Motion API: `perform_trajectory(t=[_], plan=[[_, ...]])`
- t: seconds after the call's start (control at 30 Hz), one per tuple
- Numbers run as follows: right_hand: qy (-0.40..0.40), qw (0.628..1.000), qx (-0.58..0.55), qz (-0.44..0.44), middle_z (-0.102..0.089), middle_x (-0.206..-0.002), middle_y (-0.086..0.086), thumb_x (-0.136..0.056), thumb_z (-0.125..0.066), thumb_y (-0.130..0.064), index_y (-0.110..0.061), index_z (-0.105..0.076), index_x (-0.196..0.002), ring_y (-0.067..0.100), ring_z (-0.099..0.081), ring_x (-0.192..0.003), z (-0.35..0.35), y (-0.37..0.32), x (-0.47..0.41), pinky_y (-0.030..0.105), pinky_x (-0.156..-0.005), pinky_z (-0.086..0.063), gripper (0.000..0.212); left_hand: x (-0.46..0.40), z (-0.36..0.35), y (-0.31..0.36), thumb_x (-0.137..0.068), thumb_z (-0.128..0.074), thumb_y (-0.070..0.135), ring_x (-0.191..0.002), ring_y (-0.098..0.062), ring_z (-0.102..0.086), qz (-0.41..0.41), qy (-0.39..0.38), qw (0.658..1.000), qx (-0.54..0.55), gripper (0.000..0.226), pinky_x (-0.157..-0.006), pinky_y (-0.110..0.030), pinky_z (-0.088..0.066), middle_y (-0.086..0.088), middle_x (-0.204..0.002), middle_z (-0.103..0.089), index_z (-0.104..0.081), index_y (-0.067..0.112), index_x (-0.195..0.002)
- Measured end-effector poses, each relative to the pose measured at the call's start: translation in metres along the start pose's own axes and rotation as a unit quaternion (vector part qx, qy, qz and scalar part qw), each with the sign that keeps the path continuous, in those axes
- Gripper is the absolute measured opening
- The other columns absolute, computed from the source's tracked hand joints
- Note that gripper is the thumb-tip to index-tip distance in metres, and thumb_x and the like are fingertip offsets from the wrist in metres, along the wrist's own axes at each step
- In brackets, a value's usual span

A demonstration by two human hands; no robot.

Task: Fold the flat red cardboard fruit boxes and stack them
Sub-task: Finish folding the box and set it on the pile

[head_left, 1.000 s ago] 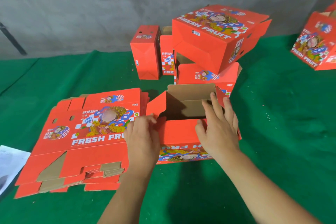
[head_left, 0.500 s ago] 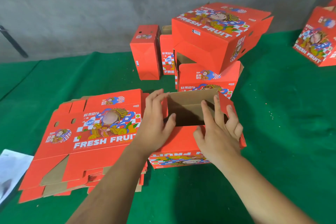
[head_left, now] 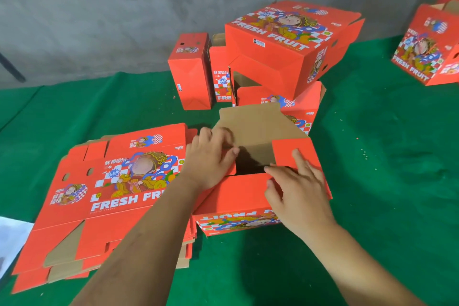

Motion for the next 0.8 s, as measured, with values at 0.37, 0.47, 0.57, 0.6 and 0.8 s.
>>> perform_trajectory(t=[0.37, 0.47, 0.57, 0.6, 0.8], plan=[[0.043, 0.925, -0.339, -0.165, -0.04, -0.146, -0.006, -0.093, -0.039, -0.072, -0.027, -0.051, -0.148, 0.014, -0.035, -0.143, 0.01, 0.058, -0.025, 0.035, -0.121, -0.024, 0.072, 0.014, -0.001, -0.014, -0.1, -0.041, 0.068, -0.094, -0.027, -0.059, -0.062, -0.001, 0.964, 0.258, 0.048, -0.089, -0.05, -0.047, 0.006, -0.093, -0.065, -0.058, 0.029, -0.079], [-0.145, 0.917, -0.312, -0.2, -0.023, -0.156, -0.015, -0.069, -0.045, -0.095, -0.042, -0.03, -0.159, 0.006, -0.029, -0.148, -0.007, 0.062, -0.031, 0.028, -0.117, -0.023, 0.105, 0.018, -0.007, -0.012, -0.073, -0.059, 0.088, -0.119, -0.022, -0.047, -0.049, -0.051, 0.995, 0.068, 0.071, -0.099, -0.042, -0.045, 0.009, -0.125, -0.051, -0.054, 0.034, -0.12], [-0.189, 0.958, -0.143, -0.158, -0.026, -0.143, -0.007, -0.066, -0.077, -0.075, -0.049, -0.036, -0.145, 0.024, -0.053, -0.129, -0.015, 0.061, -0.031, 0.04, -0.103, -0.047, 0.093, 0.012, -0.011, -0.012, -0.055, -0.056, 0.094, -0.133, -0.025, -0.035, 0.034, -0.119, 0.992, 0.032, 0.109, -0.102, -0.047, -0.044, 0.006, -0.143, -0.039, -0.04, 0.042, -0.15], [-0.182, 0.963, -0.107, -0.169, -0.027, -0.137, -0.006, -0.066, -0.079, -0.073, -0.048, -0.036, -0.141, 0.03, -0.057, -0.12, -0.016, 0.059, -0.033, 0.043, -0.095, -0.051, 0.09, 0.011, -0.014, -0.01, -0.055, -0.054, 0.094, -0.134, -0.026, -0.035, 0.05, -0.126, 0.991, -0.016, 0.107, -0.1, -0.049, -0.046, 0.007, -0.143, -0.04, -0.044, 0.042, -0.149], [-0.166, 0.963, -0.094, -0.188, -0.031, -0.133, -0.006, -0.07, -0.069, -0.082, -0.043, -0.039, -0.134, 0.029, -0.058, -0.115, -0.013, 0.055, -0.035, 0.044, -0.09, -0.051, 0.081, 0.024, -0.012, -0.012, -0.074, -0.051, 0.091, -0.126, -0.022, -0.046, 0.041, -0.057, 0.997, 0.038, 0.08, -0.102, -0.041, -0.047, 0.01, -0.132, -0.056, -0.06, 0.039, -0.134]])
Point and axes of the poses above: each hand's wrist, its own x-axis away from the middle knuckle, its own z-axis out of the back of the hand, y = z × x, the point moved 5 cm from there along -x, towards the middle knuckle
